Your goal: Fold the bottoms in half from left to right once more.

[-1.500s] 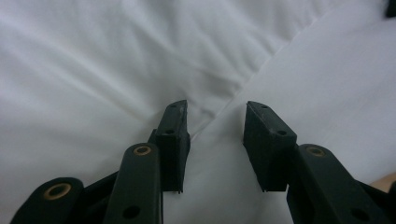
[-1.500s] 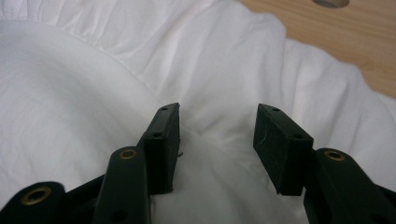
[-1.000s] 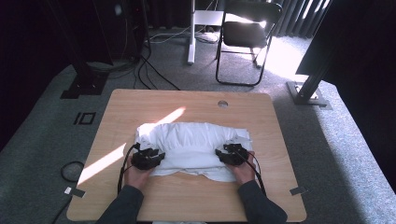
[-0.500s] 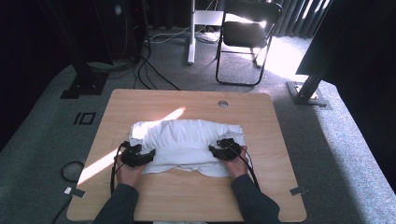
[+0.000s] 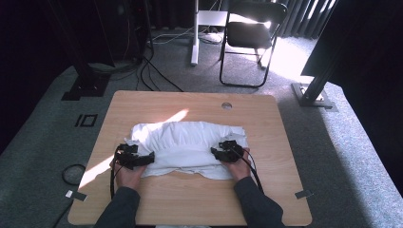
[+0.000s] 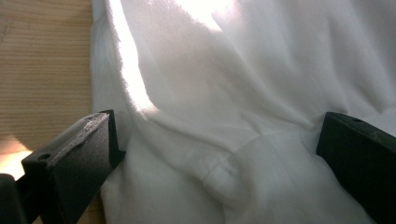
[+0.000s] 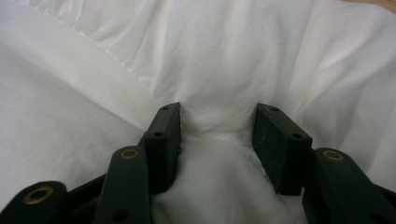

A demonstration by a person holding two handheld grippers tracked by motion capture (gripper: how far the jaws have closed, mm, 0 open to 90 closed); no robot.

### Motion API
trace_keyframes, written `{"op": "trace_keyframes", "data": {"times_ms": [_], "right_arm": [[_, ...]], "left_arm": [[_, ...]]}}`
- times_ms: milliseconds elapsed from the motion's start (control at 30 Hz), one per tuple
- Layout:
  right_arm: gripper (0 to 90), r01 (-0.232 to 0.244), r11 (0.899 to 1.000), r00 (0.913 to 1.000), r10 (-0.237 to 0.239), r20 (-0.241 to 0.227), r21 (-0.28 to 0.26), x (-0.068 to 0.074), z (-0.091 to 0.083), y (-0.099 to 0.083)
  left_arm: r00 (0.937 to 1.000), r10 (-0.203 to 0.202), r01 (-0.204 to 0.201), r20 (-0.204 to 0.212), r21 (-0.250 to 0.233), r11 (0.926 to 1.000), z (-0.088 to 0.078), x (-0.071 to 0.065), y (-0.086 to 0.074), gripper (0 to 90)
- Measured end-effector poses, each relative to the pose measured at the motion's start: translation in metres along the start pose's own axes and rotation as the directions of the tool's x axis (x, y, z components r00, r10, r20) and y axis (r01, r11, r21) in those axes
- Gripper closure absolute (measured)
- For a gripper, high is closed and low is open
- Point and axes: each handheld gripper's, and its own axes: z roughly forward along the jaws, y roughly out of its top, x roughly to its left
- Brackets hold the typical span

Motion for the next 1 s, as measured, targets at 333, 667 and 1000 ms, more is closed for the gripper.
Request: {"op": "trace_keyframes", "data": {"times_ms": [333,667,1000], "right_arm": [[50.8,-0.005,1.000,0.9999,0.005,-0.009,-0.004,0.000,0.000,0.000],[50.9,-0.010,1.000,0.9999,0.010,-0.005,-0.008,0.001,0.000,-0.001],[50.9,-0.013,1.000,0.9999,0.013,-0.004,-0.016,0.001,-0.001,-0.002]], "left_arm": [[0.9954,-0.086,0.086,-0.042,-0.002,0.9963,-0.008,0.024,-0.004,0.3],[0.9979,0.005,-0.006,-0.065,-0.002,1.0000,-0.005,0.011,-0.006,2.4],[0.9921,-0.036,0.039,0.120,-0.022,0.9990,-0.012,0.008,-0.004,81.1]]}}
